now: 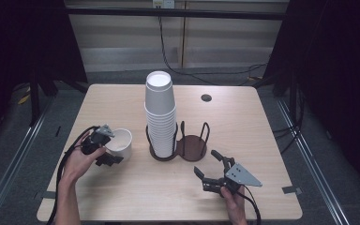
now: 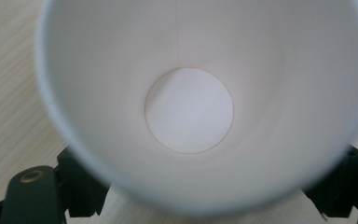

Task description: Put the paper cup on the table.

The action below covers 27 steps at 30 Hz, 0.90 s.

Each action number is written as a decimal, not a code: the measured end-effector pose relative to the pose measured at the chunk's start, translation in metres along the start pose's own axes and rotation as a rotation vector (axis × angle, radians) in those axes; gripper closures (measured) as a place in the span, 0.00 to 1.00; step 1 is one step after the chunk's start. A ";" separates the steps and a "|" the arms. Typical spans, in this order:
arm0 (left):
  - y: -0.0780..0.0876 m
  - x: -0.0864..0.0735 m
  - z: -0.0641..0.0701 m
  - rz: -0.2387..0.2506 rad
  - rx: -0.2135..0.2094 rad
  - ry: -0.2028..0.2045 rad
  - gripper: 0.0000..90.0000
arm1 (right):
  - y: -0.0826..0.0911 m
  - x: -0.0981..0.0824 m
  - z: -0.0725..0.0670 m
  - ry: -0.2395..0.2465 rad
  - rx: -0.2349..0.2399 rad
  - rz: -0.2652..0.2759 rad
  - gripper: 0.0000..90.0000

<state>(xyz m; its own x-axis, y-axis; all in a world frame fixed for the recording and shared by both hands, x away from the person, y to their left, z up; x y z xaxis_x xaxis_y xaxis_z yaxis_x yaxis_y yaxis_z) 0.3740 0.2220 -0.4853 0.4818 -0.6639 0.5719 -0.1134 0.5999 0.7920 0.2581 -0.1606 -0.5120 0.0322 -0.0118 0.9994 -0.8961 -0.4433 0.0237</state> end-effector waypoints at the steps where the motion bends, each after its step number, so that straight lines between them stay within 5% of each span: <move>1: 0.001 -0.002 0.001 0.008 -0.006 0.006 0.18 | 0.000 0.000 0.000 0.000 0.000 0.000 0.14; 5: 0.008 -0.008 0.005 0.063 0.018 0.022 0.18 | 0.000 0.000 0.000 -0.001 0.000 0.001 0.14; 15: 0.026 -0.017 0.018 0.323 0.055 0.043 0.18 | 0.000 0.000 0.000 0.000 0.001 0.002 0.14; 20: 0.026 -0.021 0.023 0.410 0.088 0.072 0.18 | 0.000 0.000 0.000 -0.001 0.002 0.004 0.14; 27: 0.034 -0.025 0.041 0.508 0.125 0.034 0.18 | 0.000 0.000 0.000 -0.001 0.002 0.004 0.14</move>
<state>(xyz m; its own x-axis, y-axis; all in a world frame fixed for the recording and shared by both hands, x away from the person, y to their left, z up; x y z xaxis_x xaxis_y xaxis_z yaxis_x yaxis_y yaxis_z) 0.3219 0.2408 -0.4640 0.3670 -0.2871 0.8848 -0.4418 0.7833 0.4374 0.2578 -0.1607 -0.5119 0.0287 -0.0142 0.9995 -0.8955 -0.4446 0.0194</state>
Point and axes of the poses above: each handheld gripper's, and its own axes: y roughly backward along the jaws, x roughly out of its top, z roughly to its right, the point moved 4 cm from there along -y, roughly forward along the jaws, and after that the axes turned 12 degrees about -x, right-handed, at the moved point
